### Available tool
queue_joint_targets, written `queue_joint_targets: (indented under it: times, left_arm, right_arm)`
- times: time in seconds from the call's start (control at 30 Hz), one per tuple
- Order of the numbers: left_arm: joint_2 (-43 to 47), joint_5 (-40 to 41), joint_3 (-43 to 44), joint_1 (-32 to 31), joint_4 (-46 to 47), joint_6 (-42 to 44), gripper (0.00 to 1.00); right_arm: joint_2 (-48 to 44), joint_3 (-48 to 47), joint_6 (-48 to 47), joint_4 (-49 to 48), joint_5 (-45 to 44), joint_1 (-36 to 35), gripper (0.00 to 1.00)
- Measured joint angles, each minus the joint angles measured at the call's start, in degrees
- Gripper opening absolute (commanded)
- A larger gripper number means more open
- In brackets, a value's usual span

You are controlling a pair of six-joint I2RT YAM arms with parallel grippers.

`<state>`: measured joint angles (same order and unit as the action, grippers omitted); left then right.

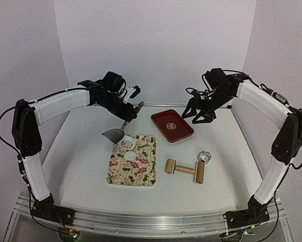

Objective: Roll out the dumpling wrappers from the dough

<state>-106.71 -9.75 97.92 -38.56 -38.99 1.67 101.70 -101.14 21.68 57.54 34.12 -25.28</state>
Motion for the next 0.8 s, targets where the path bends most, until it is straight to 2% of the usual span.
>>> queue_joint_targets:
  times: [0.17, 0.3, 0.53, 0.8]
  left_arm:
    - [2.38, -4.18, -2.34, -14.07, 0.34, -3.27, 0.0]
    - [2.38, -5.72, -4.02, -21.16, -0.12, -5.9, 0.0]
    - [2.4, -6.0, -5.72, -24.31, -0.06, -8.04, 0.0]
    - [2.39, -6.0, -5.67, -24.98, 0.05, -7.58, 0.0]
  right_arm:
    - [0.62, 0.01, 2.36, 0.34, 11.01, 0.0, 0.61]
    - [0.33, 2.63, 3.95, -0.32, 17.55, 0.0, 0.57]
    - [-1.0, 15.64, 5.36, 0.15, 26.57, -0.15, 0.54]
    - [-2.66, 19.19, 5.58, 0.69, 32.83, -2.01, 0.51]
